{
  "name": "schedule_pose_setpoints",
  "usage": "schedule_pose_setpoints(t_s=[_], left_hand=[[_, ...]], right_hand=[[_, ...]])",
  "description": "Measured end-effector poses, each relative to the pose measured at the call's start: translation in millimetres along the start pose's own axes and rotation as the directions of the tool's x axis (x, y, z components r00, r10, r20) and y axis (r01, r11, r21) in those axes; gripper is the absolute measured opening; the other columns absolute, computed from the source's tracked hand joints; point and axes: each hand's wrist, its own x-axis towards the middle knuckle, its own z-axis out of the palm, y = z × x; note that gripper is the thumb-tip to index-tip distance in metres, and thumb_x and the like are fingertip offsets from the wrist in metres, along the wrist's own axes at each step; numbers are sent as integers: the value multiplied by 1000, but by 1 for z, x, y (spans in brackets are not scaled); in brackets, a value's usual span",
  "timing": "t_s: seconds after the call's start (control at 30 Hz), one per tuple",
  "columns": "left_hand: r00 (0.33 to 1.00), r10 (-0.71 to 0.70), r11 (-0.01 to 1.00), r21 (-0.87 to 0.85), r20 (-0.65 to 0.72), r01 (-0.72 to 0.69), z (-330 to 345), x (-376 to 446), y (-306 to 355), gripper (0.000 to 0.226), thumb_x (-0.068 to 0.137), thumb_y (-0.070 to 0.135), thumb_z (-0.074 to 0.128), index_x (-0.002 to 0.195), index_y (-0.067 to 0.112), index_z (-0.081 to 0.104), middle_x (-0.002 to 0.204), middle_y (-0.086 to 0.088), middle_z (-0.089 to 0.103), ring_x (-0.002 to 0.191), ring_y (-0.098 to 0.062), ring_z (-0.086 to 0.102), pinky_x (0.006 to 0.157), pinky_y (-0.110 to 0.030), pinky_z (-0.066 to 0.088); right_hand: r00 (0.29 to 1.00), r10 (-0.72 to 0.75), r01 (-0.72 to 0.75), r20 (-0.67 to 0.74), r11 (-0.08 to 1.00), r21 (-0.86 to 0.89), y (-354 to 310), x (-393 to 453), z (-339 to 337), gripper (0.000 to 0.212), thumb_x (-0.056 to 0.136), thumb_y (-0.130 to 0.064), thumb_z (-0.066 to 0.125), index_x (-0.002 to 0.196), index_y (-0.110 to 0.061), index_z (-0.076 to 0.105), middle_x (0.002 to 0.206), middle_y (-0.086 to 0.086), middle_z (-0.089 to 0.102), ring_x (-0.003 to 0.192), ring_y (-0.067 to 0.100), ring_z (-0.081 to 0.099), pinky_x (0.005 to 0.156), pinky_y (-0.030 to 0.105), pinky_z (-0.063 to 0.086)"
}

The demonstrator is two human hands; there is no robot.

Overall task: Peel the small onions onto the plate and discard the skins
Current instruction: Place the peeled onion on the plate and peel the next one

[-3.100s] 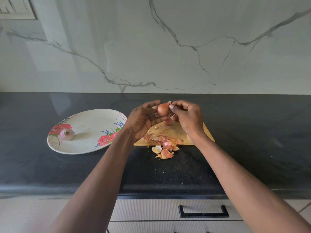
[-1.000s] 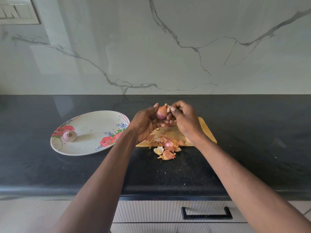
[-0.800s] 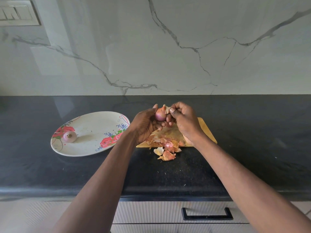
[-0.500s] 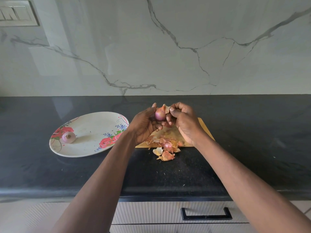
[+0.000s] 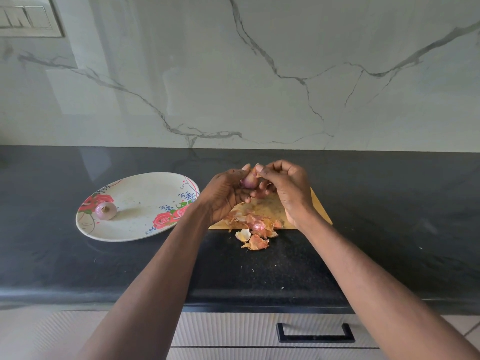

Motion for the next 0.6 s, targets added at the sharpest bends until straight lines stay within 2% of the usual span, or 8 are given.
schedule_pose_setpoints(t_s=[0.1,0.23,0.5,0.6], left_hand=[[1000,-20,1000,12,7,20,2,-1,0,21,102,21,54,106,0,58,86,-18,65,60,-21,59,48,-23,52],[998,-56,998,-18,13,57,2,-2,0,27,104,24,50,105,0,61,84,-18,65,59,-19,58,48,-23,51],[984,-173,985,29,47,172,0,-2,1,52,106,44,40,96,-2,60,73,-15,61,47,-17,56,37,-23,43],[985,-163,986,35,53,161,2,0,0,55,104,49,42,98,-2,61,76,-15,61,51,-18,56,40,-23,45]], right_hand=[[1000,28,-28,1,999,46,0,1,0,19,84,3,74,90,-5,58,66,8,65,54,15,60,48,29,51],[996,91,-93,24,990,102,0,4,-1,21,84,4,71,93,-9,57,64,6,66,55,18,59,58,37,53],[972,202,-228,123,941,250,-2,7,-2,18,84,6,62,91,-10,59,62,8,59,52,19,55,58,34,44],[969,213,-240,128,933,269,-2,7,-2,17,84,7,60,90,-9,59,62,7,57,52,17,54,55,33,43]])
